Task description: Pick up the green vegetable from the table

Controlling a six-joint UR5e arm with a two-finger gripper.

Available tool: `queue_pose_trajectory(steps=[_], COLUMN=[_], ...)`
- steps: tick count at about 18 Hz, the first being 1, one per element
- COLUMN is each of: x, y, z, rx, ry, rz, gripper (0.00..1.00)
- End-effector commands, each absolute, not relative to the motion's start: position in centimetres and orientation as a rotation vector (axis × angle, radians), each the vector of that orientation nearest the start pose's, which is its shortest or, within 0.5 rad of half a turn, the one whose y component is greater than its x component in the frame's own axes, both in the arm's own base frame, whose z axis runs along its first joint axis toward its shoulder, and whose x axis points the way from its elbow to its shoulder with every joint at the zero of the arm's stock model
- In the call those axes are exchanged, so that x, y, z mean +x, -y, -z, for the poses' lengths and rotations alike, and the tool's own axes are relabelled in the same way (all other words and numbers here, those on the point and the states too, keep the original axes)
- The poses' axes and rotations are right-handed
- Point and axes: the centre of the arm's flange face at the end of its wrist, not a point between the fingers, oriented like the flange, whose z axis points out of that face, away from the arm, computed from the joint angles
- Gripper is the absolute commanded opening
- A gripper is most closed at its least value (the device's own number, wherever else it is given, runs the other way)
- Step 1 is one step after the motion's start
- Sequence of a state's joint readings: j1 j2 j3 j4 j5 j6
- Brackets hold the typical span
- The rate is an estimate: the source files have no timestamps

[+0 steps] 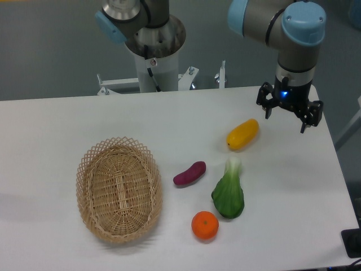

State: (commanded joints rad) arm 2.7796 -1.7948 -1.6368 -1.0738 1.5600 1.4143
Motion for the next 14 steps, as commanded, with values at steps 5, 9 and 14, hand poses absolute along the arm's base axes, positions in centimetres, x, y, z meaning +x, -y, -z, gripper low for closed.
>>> queue_pose_trajectory(steps=[5,9,14], x=[-50.1,-50.1,-49.9], y=[-33.7,-33.7,-33.6], z=[-38.7,-38.3,-37.5], rx=[-3.038,-3.041,-3.048], ry=[-0.221,-0.218,-0.216], rz=[-0.291,-0.282,-0.26], gripper=[1.0,1.0,1.0])
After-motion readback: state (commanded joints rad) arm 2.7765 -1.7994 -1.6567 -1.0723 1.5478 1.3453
